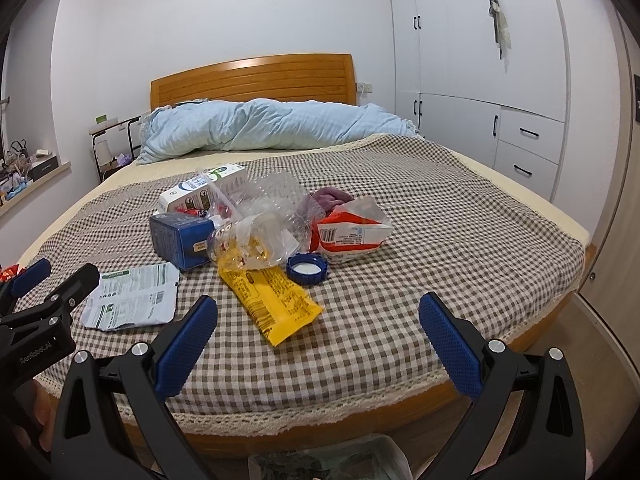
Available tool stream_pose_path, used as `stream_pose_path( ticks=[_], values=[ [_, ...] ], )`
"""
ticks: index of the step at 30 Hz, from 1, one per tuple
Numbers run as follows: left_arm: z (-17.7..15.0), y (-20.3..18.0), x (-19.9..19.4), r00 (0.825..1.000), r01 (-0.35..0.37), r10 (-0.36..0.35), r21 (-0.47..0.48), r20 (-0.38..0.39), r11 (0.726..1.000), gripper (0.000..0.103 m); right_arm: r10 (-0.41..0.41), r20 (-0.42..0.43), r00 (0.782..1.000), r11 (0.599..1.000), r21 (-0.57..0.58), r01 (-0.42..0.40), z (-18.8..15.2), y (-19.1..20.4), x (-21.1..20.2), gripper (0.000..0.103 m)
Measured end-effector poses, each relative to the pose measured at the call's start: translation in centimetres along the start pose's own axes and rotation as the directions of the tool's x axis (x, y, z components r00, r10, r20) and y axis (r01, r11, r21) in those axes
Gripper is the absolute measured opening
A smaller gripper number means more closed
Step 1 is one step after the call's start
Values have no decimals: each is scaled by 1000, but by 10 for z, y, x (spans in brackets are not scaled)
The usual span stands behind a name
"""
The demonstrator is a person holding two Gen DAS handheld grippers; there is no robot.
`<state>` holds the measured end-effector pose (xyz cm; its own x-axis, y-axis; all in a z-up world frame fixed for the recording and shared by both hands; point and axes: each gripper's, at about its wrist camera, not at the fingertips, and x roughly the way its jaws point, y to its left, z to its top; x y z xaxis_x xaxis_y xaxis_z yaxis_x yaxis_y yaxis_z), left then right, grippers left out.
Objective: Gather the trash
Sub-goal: 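Reach the left tool to the white milk carton and close on it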
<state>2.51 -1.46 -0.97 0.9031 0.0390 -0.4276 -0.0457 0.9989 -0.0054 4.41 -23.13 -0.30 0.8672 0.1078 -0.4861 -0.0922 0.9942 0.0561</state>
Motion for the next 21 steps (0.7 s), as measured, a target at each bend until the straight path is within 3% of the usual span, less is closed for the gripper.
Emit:
stream_pose_path(
  ticks=[21],
  values=[
    [40, -2, 70, 999, -24, 24, 27, -22, 999, 96, 15, 6, 1000, 1000, 22, -16, 42, -26, 68, 97]
  ],
)
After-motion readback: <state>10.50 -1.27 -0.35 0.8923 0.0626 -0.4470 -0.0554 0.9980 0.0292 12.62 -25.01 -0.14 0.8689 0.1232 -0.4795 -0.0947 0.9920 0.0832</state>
